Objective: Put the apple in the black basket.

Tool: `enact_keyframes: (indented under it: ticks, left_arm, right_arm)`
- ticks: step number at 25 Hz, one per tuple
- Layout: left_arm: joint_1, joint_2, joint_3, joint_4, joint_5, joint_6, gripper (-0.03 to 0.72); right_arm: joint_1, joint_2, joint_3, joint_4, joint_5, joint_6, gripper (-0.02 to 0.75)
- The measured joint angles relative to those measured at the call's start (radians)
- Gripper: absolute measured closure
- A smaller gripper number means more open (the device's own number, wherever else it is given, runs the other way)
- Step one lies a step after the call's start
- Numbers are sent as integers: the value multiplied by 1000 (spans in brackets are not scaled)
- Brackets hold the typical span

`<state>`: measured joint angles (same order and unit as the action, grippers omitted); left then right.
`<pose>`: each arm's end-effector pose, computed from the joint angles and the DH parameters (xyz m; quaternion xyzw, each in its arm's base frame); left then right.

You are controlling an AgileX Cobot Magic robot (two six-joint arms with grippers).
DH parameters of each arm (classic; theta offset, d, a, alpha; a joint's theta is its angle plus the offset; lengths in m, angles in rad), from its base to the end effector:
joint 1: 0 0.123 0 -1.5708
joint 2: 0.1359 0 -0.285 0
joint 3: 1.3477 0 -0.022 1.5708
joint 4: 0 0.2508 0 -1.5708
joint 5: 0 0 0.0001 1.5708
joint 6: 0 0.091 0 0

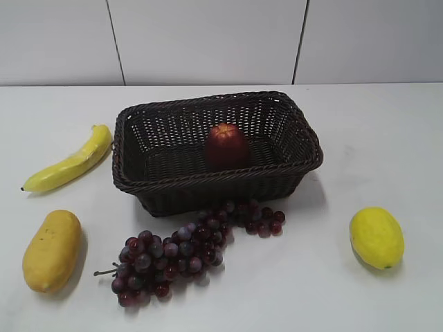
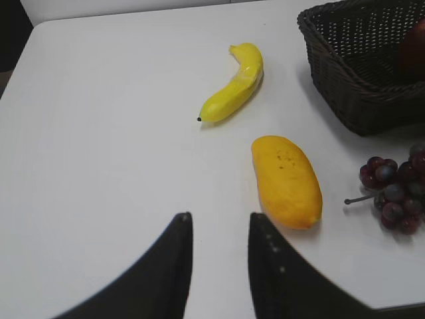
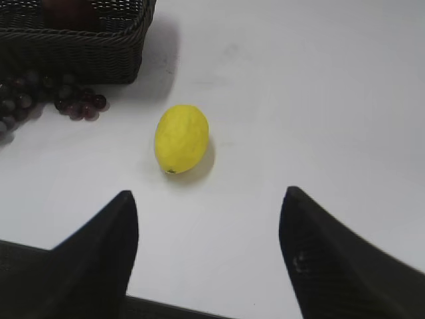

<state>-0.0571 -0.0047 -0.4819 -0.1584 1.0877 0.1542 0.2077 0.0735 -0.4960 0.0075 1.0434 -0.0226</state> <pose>-0.0059 -0.0124 0.2709 0.0944 0.8557 -0.0546 0.5059 0.0074 0.0022 0.2774 -0.0998 0.8628 0.0495 0.4931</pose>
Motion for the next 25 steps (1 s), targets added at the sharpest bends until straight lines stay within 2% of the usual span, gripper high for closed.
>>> enact_keyframes:
  ticks: [8,17,25]
  left_arm:
    - [0,0,0,0,0,0,465]
    - [0,0,0,0,0,0,465]
    - [0,0,0,0,0,0,465]
  right_arm:
    - [-2,-27,0,-1,-5,0,248]
    - [-178,-77,0,-1,-7,0,248]
    - [-186,-77,0,-1,-7,0,248]
